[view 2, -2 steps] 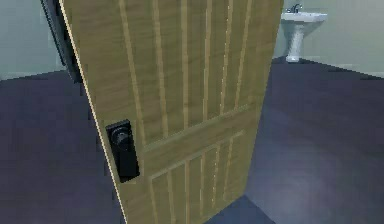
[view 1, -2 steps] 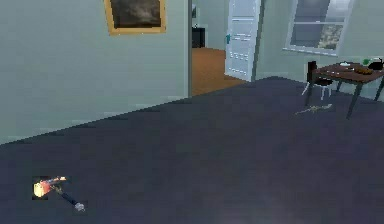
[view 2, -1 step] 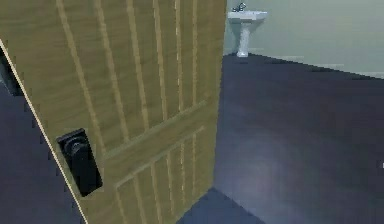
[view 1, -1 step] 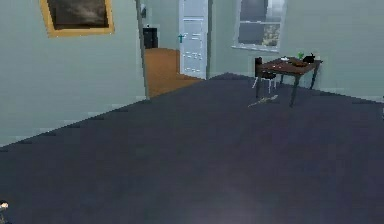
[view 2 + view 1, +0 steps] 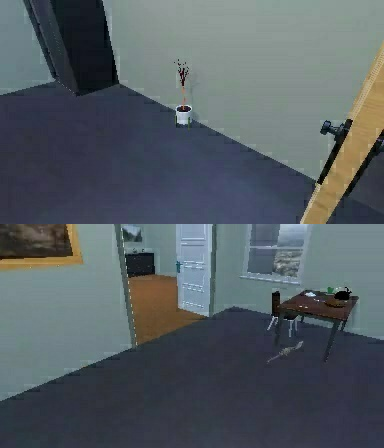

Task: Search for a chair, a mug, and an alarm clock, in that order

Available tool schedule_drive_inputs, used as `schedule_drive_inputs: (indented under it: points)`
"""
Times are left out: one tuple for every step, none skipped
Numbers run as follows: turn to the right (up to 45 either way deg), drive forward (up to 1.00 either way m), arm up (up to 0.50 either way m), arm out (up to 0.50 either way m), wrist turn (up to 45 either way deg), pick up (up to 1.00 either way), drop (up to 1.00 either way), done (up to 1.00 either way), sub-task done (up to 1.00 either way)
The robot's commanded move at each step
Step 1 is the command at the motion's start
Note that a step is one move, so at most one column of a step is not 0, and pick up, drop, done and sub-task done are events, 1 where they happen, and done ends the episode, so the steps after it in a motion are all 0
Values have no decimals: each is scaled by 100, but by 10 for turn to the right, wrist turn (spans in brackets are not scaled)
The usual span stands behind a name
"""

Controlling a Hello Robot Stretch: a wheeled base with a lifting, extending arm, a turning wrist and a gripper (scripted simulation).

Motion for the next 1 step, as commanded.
schedule_drive_inputs:
  points:
    - [0, 100, 0, 0, 0, 0, 0, 0, 0]
